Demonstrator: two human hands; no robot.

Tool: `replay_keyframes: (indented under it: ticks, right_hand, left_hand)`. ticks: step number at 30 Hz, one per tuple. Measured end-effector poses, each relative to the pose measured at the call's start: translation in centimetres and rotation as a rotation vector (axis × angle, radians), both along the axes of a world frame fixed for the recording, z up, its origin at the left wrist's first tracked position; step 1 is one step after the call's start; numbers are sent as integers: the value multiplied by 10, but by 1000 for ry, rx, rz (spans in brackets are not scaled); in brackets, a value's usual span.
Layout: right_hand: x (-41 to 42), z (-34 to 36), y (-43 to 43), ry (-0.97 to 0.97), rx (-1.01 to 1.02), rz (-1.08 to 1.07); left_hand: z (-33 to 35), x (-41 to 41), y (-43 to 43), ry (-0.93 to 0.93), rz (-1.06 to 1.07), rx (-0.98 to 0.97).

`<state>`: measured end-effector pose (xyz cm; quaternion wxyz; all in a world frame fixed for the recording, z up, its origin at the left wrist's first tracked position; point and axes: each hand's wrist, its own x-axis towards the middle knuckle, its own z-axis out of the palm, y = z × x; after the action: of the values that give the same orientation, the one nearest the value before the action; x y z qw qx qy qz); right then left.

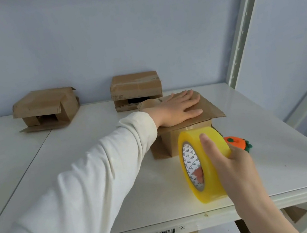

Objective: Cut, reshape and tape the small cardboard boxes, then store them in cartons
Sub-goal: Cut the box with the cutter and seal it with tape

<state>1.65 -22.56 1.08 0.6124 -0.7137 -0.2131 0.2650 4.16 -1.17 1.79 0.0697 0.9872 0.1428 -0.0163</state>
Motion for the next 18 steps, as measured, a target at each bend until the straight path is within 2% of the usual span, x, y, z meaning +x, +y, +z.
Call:
replay_keyframes:
  ticks: [3,7,18]
  right_hand:
    - [-1,-2,7,-1,-8,-15]
    - [-3,-4,15,-27,-15,-29]
    - [-1,-9,47,-32,25,24]
  left_hand:
    - [13,-3,-9,-104,-19,-23]
    - [-6,-7,-10,15,-32,-18]
    - [-3,-13,14,-34,-47,40]
